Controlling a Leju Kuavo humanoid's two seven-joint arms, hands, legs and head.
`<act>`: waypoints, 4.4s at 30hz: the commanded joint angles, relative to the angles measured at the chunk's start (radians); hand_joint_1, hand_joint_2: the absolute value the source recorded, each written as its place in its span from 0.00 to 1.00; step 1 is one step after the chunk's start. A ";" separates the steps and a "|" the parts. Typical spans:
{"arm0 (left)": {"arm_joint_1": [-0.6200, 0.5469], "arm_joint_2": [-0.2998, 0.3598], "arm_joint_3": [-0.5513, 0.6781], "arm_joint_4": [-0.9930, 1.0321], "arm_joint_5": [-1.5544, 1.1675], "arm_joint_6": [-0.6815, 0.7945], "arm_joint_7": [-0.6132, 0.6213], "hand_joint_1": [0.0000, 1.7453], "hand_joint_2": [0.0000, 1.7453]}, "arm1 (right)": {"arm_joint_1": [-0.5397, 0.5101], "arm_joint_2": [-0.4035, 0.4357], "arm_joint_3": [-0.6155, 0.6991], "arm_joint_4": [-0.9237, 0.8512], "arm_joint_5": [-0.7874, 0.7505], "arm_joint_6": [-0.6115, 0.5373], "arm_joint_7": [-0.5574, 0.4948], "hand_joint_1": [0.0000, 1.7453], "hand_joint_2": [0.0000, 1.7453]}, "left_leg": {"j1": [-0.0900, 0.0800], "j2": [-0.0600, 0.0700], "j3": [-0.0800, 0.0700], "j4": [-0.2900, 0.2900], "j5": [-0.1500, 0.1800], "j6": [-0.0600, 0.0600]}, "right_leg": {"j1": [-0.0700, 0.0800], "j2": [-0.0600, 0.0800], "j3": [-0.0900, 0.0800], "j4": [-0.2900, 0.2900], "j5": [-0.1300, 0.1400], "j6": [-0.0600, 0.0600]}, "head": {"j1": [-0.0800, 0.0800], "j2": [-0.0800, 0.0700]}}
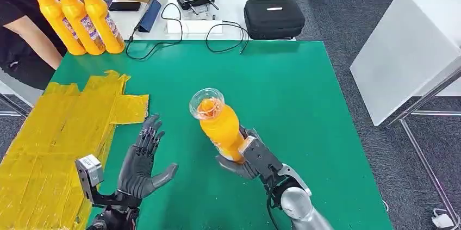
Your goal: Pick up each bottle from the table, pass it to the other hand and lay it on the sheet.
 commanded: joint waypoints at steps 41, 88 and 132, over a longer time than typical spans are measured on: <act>-0.086 0.032 -0.007 0.005 0.041 0.015 0.024 0.00 1.00 | -0.318 0.154 0.267 0.370 0.074 -0.025 0.087 1.00 1.00 | 0.000 0.000 0.000 0.000 0.001 -0.001 | 0.000 -0.001 0.000 0.000 0.000 0.000 | 0.000 0.000; -0.144 0.022 -0.070 0.008 -0.023 0.003 0.087 0.00 1.00 | -0.420 0.304 0.364 0.582 0.287 -0.139 0.152 1.00 1.00 | 0.001 -0.001 0.001 0.000 0.001 -0.002 | 0.001 -0.002 0.001 0.001 0.000 0.000 | 0.001 0.000; -0.127 0.004 -0.009 -0.047 -0.001 0.065 0.018 1.00 1.00 | -0.360 0.267 0.255 0.640 0.263 -0.229 0.046 0.00 0.00 | 0.002 -0.004 0.000 -0.001 0.002 -0.002 | 0.001 -0.005 0.000 0.000 0.000 0.000 | 0.000 0.000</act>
